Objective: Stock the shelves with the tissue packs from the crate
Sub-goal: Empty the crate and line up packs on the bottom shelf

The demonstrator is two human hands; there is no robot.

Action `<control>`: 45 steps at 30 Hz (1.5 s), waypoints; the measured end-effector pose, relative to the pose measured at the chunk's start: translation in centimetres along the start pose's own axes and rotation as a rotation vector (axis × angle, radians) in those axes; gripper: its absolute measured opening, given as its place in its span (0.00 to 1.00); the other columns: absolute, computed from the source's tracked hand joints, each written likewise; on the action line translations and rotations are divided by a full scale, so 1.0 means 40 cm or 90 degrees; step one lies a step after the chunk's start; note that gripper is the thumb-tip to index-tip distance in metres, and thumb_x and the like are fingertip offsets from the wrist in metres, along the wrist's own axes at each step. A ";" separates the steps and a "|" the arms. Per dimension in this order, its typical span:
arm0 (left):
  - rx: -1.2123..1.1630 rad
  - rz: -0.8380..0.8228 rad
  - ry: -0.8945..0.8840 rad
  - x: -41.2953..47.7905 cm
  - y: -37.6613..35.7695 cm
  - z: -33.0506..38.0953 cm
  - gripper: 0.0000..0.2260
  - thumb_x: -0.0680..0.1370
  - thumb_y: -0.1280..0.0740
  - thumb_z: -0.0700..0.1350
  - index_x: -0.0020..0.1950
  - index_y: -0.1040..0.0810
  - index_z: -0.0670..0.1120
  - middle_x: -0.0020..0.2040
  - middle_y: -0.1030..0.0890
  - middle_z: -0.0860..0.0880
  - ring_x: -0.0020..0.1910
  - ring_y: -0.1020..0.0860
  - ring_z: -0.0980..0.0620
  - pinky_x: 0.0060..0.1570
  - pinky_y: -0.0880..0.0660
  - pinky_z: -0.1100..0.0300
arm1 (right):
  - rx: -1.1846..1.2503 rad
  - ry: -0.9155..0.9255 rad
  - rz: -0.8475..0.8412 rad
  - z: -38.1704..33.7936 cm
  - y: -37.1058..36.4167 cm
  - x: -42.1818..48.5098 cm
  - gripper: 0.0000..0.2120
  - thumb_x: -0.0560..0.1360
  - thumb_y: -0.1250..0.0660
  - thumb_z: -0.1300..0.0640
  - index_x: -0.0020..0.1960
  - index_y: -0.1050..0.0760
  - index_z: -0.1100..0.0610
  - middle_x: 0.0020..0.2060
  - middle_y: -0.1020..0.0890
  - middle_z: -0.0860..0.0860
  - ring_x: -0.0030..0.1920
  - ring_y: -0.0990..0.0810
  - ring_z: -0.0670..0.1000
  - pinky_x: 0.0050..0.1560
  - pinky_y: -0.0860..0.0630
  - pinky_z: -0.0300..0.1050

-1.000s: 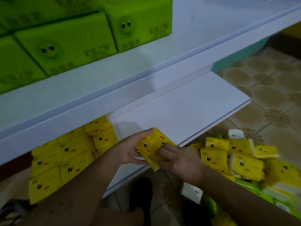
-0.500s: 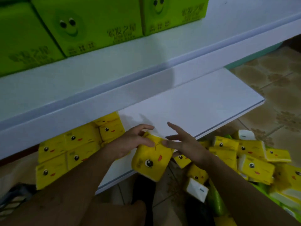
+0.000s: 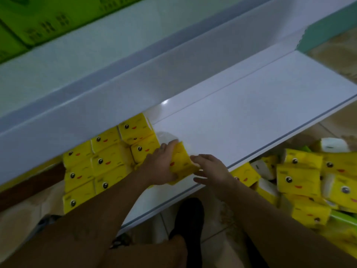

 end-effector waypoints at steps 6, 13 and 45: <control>0.192 0.094 0.141 0.067 0.054 -0.192 0.46 0.69 0.27 0.52 0.79 0.51 0.48 0.72 0.37 0.42 0.69 0.35 0.40 0.64 0.32 0.45 | -0.066 0.036 0.021 -0.026 0.074 0.021 0.17 0.75 0.30 0.49 0.61 0.25 0.54 0.51 0.21 0.53 0.52 0.20 0.55 0.46 0.21 0.48; 0.328 0.042 0.084 0.071 -0.004 -0.199 0.39 0.72 0.34 0.47 0.78 0.50 0.61 0.79 0.51 0.49 0.74 0.44 0.43 0.65 0.35 0.47 | -0.289 0.059 0.214 -0.017 0.253 0.068 0.10 0.76 0.33 0.51 0.48 0.21 0.59 0.35 0.26 0.50 0.48 0.23 0.57 0.57 0.23 0.57; 0.022 -0.032 -0.117 0.089 -0.238 0.220 0.30 0.76 0.34 0.49 0.76 0.40 0.50 0.68 0.30 0.47 0.65 0.34 0.46 0.63 0.32 0.51 | -0.796 0.006 0.359 0.167 0.515 0.247 0.13 0.80 0.41 0.59 0.63 0.27 0.55 0.59 0.24 0.57 0.59 0.23 0.58 0.51 0.24 0.50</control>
Point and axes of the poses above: each hand's wrist, its own x-axis towards the middle knuckle, its own y-axis out of the back of the hand, z = x × y, the point moved 4 cm from there along x, towards the middle knuckle
